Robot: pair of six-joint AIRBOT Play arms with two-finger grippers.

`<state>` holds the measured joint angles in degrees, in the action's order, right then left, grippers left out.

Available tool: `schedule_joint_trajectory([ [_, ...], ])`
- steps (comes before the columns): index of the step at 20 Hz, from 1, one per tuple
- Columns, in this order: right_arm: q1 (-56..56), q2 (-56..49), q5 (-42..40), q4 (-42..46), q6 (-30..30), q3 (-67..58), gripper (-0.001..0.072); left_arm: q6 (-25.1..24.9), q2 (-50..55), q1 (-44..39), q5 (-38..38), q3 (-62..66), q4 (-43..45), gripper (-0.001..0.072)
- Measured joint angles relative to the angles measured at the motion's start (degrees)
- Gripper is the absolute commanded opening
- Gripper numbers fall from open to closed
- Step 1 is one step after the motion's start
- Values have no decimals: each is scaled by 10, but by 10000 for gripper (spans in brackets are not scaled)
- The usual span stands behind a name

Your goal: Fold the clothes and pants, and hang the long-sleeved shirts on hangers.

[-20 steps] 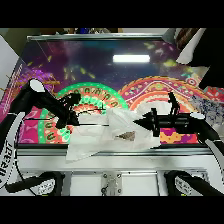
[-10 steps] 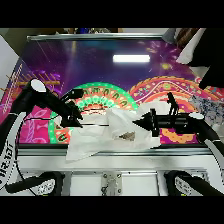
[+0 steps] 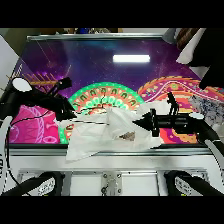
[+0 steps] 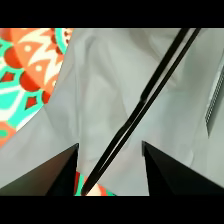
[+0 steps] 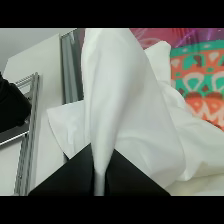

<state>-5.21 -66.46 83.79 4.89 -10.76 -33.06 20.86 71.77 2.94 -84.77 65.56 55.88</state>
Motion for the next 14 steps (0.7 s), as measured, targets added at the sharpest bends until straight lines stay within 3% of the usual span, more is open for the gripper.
schedule_joint_trajectory([
  [7,0,22,4,0,1,-1,6,77,-50,70,34,0,-3,417],
  [13,0,89,6,1,50,-2,7,215,-61,98,141,4,-5,420],
  [14,0,100,7,1,61,-2,7,233,-50,94,147,8,-6,477],
])
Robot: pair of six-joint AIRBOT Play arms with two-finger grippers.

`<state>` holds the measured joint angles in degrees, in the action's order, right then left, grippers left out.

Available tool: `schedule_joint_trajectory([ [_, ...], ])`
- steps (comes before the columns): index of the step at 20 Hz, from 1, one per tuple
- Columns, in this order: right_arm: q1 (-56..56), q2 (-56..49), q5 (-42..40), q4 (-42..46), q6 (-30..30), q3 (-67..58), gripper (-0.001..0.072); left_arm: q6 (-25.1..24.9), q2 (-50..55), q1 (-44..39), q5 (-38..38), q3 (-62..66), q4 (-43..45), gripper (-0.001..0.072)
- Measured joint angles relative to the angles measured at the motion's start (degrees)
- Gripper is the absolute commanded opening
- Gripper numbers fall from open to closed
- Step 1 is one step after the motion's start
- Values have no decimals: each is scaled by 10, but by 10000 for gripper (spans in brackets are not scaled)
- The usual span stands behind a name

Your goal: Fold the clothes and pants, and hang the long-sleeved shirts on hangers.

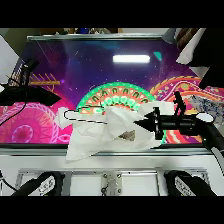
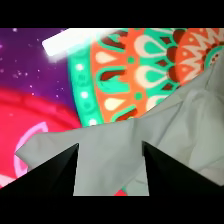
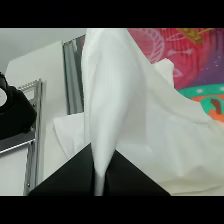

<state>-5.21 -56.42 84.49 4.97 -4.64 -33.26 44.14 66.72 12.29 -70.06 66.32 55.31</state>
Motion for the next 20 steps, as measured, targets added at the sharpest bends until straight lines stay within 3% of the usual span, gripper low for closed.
schedule_joint_trajectory([
  [1,0,11,0,0,9,0,7,14,15,-8,1,6,-2,685],
  [11,0,43,-2,4,47,0,7,56,201,-99,-65,66,-136,695],
  [20,0,43,-5,4,49,0,8,44,250,-191,-88,60,-177,695],
])
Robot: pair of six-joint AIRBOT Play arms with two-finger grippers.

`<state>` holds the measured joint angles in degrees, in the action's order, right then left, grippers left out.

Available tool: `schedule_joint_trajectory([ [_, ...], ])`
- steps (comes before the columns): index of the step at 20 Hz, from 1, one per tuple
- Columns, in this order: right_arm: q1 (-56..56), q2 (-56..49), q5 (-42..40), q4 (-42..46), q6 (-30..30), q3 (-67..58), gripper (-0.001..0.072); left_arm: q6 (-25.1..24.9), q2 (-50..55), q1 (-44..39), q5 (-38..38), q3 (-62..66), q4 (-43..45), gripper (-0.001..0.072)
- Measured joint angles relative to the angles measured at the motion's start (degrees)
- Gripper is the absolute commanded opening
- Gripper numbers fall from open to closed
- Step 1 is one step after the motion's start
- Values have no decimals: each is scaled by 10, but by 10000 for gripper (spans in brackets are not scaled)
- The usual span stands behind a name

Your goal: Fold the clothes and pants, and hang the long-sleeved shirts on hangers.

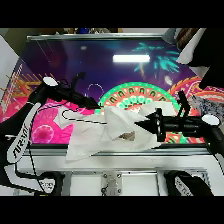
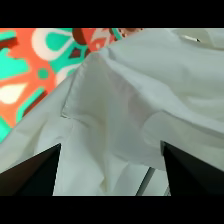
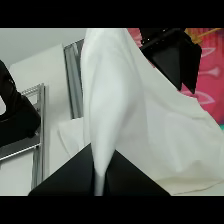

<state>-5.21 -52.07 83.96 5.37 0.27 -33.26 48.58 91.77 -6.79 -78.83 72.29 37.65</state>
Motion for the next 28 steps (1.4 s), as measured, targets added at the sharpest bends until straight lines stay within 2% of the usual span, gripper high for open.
schedule_joint_trajectory([
  [3,0,0,-1,0,0,0,8,-2,2,-21,22,-27,-6,695],
  [8,0,0,-2,0,0,0,8,-17,3,-45,68,-64,-68,694],
  [9,0,0,-2,0,0,0,8,-20,3,-50,75,-66,-75,660],
  [10,0,0,-2,0,0,0,8,-21,3,-55,82,-68,-78,461],
  [12,0,0,-2,0,0,0,8,-22,3,-63,91,-71,-81,15],
  [16,0,0,-2,0,4,0,8,-12,3,-51,99,-73,-85,11],
  [21,0,18,-18,0,36,-3,8,13,-6,9,85,-73,-78,11],
  [28,0,83,-95,3,69,-3,6,66,-74,70,77,-73,45,11],
])
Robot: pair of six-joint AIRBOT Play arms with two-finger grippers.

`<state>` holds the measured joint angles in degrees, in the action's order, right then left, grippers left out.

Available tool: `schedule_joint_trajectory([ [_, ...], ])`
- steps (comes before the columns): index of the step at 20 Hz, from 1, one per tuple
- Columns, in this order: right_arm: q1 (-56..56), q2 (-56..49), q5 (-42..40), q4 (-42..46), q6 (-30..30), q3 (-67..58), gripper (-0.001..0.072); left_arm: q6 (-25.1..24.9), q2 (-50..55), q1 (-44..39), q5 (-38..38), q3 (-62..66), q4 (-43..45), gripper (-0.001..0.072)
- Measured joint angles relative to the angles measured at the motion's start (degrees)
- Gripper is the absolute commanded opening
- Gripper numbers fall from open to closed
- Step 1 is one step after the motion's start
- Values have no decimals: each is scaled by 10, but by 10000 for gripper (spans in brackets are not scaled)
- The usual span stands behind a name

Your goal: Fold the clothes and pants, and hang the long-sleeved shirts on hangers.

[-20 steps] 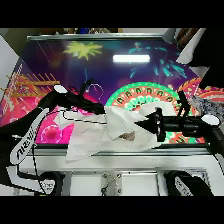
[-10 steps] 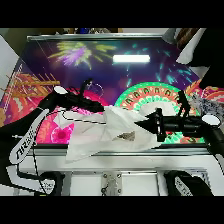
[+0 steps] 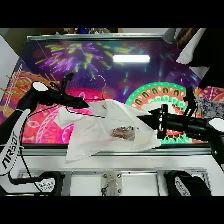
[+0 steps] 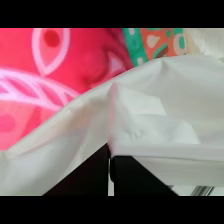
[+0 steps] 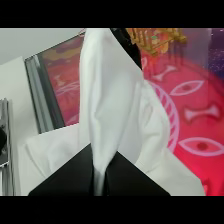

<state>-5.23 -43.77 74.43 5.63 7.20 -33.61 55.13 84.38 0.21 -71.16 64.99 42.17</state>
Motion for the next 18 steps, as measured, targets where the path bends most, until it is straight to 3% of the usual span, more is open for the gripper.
schedule_joint_trajectory([
  [18,0,45,-12,13,40,0,5,34,-41,115,-30,0,45,10],
])
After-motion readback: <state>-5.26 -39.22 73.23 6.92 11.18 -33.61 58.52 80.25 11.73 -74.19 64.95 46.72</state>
